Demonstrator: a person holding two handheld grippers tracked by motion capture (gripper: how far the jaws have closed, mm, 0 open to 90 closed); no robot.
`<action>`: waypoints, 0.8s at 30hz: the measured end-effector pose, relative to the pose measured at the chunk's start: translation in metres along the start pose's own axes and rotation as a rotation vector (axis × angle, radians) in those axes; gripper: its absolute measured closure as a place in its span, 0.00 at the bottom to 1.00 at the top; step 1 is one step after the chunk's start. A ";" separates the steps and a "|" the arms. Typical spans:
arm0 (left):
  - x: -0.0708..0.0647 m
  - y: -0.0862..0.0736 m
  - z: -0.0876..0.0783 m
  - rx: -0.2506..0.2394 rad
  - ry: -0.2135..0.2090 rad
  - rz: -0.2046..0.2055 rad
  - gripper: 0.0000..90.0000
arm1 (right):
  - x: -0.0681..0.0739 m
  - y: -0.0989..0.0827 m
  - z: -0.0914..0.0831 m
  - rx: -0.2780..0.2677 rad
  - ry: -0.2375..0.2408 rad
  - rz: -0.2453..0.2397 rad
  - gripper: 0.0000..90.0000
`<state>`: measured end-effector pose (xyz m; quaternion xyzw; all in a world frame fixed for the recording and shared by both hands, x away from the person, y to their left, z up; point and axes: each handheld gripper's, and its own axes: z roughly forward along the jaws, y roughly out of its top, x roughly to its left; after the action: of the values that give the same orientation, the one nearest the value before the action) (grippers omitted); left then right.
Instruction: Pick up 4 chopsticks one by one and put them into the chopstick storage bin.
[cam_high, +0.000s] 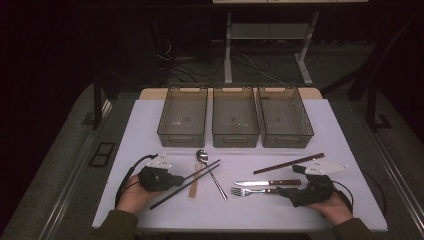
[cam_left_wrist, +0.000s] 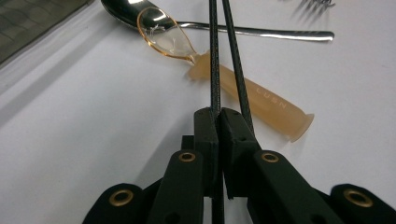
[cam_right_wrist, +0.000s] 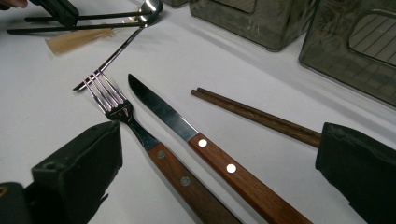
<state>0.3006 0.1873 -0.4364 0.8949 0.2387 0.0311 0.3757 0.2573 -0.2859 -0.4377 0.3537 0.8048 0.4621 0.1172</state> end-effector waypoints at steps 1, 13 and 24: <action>0.000 0.000 -0.001 0.002 0.001 0.001 0.94 | 0.000 0.000 0.000 -0.001 0.000 0.001 0.01; -0.004 0.011 -0.008 -0.031 0.018 -0.001 0.94 | 0.000 0.000 -0.001 0.001 0.000 -0.011 0.01; -0.006 0.022 -0.010 -0.083 -0.008 -0.018 0.94 | 0.000 0.001 0.000 0.001 0.001 -0.004 0.01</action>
<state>0.3023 0.1777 -0.4133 0.8766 0.2437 0.0342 0.4136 0.2575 -0.2859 -0.4371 0.3521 0.8058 0.4614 0.1176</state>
